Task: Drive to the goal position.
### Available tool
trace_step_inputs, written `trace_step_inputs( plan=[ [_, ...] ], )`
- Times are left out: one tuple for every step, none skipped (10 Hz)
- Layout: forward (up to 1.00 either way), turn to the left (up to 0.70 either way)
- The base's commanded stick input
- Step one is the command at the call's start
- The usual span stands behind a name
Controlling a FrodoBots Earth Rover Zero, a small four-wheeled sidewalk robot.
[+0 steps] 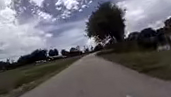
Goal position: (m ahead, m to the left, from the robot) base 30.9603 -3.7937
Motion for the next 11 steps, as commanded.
trace_step_inputs(
  plan=[
    [0.70, 0.00],
    [0.70, 0.00],
    [0.70, 0.00],
    [0.70, 0.00],
    [0.70, 0.00],
    [0.70, 0.00],
    [0.70, 0.00],
    [0.70, 0.00],
    [0.70, 0.00],
    [0.70, 0.00],
    [0.70, 0.00]
  ],
)
